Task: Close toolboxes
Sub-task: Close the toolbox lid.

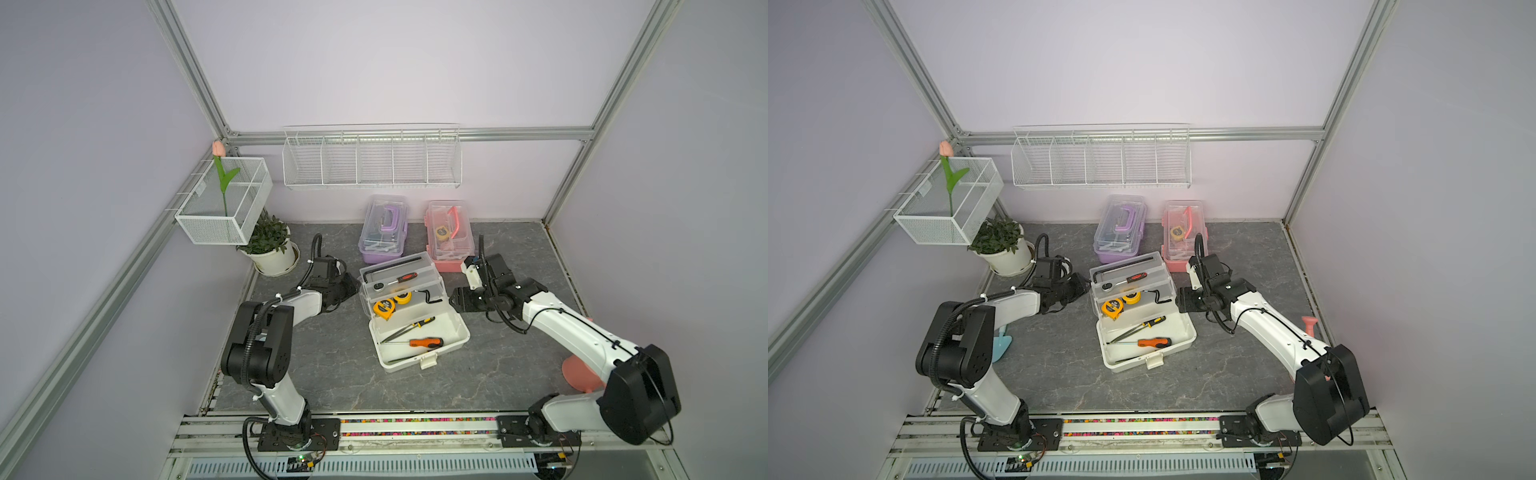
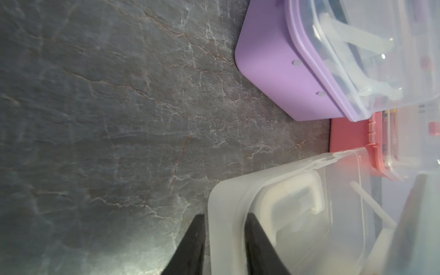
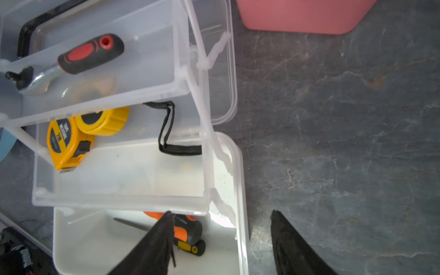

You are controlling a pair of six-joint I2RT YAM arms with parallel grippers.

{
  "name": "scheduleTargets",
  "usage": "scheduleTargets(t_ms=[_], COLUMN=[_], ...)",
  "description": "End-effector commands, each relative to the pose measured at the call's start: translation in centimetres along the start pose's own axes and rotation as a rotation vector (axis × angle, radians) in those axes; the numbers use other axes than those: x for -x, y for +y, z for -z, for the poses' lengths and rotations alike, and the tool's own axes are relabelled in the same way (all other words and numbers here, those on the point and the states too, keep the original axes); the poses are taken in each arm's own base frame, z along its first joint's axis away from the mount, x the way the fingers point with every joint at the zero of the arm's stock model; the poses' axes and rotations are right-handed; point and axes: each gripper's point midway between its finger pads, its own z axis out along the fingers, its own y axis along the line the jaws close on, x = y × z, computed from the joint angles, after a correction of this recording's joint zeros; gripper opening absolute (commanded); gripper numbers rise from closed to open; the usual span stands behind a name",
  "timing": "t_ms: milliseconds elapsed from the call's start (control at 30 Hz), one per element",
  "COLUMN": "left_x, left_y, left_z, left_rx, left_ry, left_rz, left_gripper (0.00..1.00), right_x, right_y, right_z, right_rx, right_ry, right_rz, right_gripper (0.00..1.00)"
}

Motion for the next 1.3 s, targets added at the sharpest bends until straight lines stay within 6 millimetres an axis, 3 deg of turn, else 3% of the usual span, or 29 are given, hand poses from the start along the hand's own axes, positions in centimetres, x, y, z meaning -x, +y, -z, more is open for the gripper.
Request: scheduleTargets(t_ms=[0,133,200,367,500,633,833,1100,1267], left_x=[-0.1,-0.3,-0.1,0.6,1.3,2.2,3.6,5.4,5.0], left_y=[0.0,-0.3,-0.3,-0.2,-0.5,-1.9,-4.8,-9.2,-11.6], left_z=[-0.7,-1.6,-2.0,-2.6,-2.8,-2.2,0.4,6.5,9.5], left_rx=[0.034,0.065,0.069,0.082,0.081,0.074,0.04,-0.072,-0.122], left_ry=[0.016,0.025,0.018,-0.007,-0.021,-0.056,-0.182,-0.417,-0.517], left_rz=[-0.044,-0.086,-0.092,-0.118,-0.144,-0.186,-0.256,-0.349,-0.434], left_gripper=[0.3,0.23,0.2,0.2,0.0,0.0,0.0,0.0,0.0], right_x=[2.9,3.7,3.8,4.0,4.0,4.8,6.7,8.4,9.4], right_y=[-0.2,-0.1,0.0,-0.6,-1.0,-0.8,-0.9,-0.7,0.6], right_z=[0.0,-0.4,-0.4,-0.2,-0.8,-0.8,0.1,1.3,2.6], right_rx=[0.019,0.104,0.12,0.081,0.061,0.073,0.068,0.13,0.189], right_ry=[-0.087,-0.108,-0.123,-0.127,-0.112,-0.159,-0.242,-0.3,-0.353], right_rz=[-0.043,-0.091,-0.097,-0.074,-0.055,-0.016,0.023,0.029,0.061], right_gripper=[0.69,0.7,0.92,0.88,0.89,0.89,0.88,0.88,0.89])
